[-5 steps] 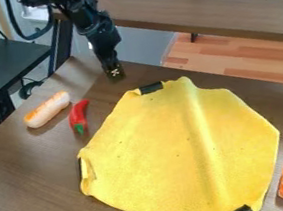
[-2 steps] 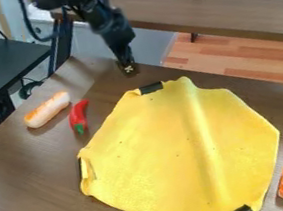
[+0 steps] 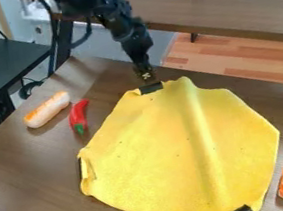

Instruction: Fold the cloth from the top to bottom

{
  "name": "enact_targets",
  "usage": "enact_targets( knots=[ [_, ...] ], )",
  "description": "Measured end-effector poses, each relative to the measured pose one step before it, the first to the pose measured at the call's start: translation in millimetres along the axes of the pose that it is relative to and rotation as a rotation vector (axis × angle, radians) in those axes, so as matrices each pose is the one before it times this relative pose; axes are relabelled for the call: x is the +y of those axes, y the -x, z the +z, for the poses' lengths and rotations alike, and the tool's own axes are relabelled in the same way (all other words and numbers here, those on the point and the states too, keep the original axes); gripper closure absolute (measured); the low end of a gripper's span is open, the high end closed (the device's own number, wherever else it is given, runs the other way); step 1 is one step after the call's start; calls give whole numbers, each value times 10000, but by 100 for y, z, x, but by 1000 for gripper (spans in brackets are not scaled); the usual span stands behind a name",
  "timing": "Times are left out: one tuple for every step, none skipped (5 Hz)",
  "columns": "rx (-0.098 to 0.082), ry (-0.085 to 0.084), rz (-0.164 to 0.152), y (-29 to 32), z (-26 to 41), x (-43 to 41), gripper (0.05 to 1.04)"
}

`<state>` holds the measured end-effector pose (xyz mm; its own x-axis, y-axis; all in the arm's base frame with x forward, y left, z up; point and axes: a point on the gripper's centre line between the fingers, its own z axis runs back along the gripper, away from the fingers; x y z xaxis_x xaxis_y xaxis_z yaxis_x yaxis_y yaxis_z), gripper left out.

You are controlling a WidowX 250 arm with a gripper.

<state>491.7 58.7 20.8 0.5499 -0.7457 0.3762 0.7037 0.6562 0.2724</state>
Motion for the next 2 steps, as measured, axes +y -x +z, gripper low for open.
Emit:
enact_targets(
  knots=[
    [218,-115,166,-263,-1290,101,83],
    [190,-47,213,308,-1153,282,83]
  ],
)
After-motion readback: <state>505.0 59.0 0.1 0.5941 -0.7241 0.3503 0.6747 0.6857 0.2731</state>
